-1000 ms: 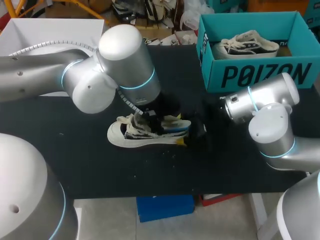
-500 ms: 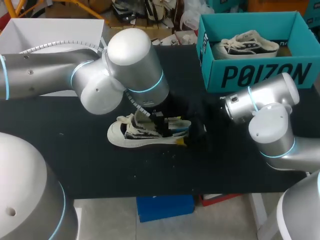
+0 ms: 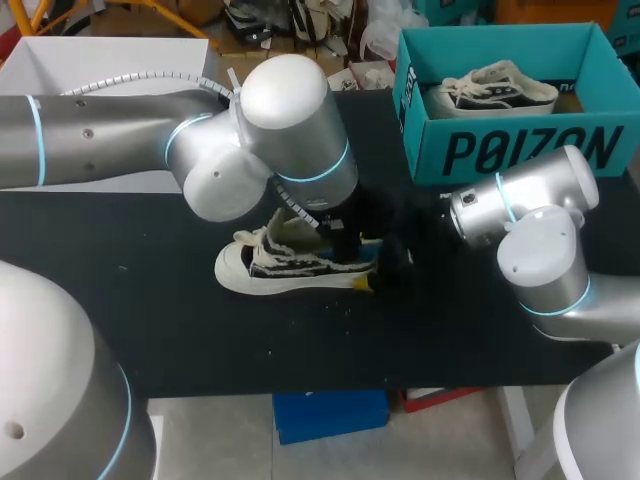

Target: Take the shoe out of the shoebox, open the shoe tongue, remove and reinsert the insole, then place the shoe into the shoebox

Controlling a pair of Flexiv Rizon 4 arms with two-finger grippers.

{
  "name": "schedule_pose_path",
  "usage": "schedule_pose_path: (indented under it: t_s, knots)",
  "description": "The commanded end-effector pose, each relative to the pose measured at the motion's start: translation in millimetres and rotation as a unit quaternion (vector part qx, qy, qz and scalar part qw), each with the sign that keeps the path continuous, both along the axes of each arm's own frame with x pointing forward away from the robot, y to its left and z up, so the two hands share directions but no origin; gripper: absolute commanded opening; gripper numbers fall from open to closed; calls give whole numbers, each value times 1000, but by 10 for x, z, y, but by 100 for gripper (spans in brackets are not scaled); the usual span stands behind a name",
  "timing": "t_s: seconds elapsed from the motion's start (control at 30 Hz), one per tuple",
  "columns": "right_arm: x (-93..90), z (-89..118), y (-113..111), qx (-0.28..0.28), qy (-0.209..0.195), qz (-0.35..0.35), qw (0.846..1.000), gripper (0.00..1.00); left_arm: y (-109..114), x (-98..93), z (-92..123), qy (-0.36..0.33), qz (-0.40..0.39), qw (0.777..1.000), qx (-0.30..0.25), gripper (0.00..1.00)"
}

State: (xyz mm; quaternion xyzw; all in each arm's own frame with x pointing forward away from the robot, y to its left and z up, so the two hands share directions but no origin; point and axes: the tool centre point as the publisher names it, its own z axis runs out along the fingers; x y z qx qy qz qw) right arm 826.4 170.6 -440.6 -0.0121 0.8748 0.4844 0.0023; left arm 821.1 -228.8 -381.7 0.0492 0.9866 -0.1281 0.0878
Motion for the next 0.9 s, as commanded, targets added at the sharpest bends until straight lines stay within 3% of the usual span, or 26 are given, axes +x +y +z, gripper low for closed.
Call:
schedule_pose_path:
  t_s: [0.03,0.23,0.5,0.73,0.9]
  knots:
    - [5,-27,-9,0,0,0,1000,0,97,-47,72,1,1,1000,-3,0]
    - [5,-27,-9,0,0,0,1000,0,269,-229,245,16,-16,999,-30,0]
    - [5,-27,-9,0,0,0,1000,0,428,-380,745,16,-19,994,-108,0]
    - [5,-27,-9,0,0,0,1000,0,236,-314,1369,32,-12,974,-223,0]
    - [5,-27,-9,0,0,0,1000,0,1,-309,1832,57,-33,947,-314,0]
